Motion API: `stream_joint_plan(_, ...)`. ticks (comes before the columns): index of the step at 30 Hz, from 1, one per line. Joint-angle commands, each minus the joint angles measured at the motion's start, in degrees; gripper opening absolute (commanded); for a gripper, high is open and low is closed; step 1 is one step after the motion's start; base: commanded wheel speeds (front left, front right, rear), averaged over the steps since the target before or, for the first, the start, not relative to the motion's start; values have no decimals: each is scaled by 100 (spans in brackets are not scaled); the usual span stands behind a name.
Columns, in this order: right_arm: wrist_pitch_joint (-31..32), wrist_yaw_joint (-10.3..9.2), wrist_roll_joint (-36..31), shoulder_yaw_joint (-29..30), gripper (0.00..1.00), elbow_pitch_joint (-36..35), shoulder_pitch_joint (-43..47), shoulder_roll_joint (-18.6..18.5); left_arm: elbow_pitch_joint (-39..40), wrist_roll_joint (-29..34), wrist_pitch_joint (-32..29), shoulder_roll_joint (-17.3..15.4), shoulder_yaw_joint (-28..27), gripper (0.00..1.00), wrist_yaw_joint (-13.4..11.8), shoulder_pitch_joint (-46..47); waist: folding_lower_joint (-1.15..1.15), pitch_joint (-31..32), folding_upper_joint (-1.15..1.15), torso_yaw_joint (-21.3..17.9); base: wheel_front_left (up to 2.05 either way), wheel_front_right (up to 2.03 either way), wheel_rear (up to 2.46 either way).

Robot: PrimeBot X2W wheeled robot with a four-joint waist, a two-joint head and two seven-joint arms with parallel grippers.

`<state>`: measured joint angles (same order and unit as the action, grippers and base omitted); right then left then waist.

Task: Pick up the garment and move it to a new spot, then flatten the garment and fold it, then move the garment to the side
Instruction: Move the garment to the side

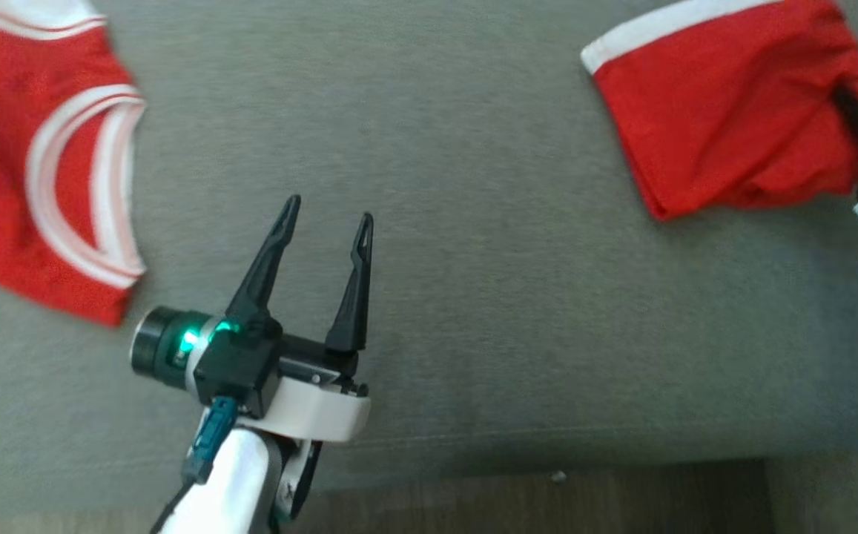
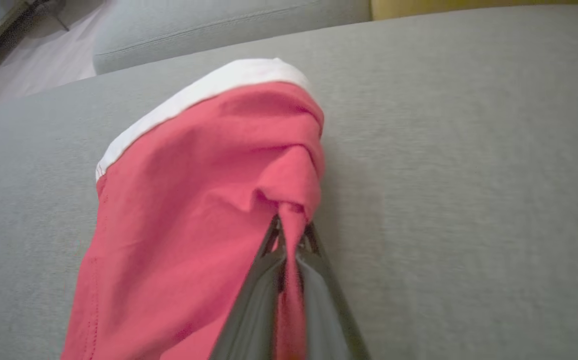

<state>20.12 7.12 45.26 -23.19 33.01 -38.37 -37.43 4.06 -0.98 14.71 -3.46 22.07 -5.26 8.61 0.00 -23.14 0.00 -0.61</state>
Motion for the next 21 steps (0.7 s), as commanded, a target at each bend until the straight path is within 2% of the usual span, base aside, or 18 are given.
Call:
stream_joint_plan(1,-96,36,7,80,0,-252,-79,-191,238,69,29,-87,-162,100,48,193,0,-313,0,-404,0,0,0)
stream_joint_plan(9,-315,36,-135,236,0,-796,-179,-58,287,173,29,-299,-112,100,144,445,0,-721,0,-945,0,0,0)
stream_joint_plan(15,-707,36,-765,671,0,-943,-302,115,310,175,29,-438,-80,100,147,538,0,-959,0,-1248,0,0,0)
stream_joint_plan(21,-884,36,-1561,1237,0,-824,-288,251,301,179,29,-492,-7,100,116,627,0,-1075,0,-1363,0,0,0)
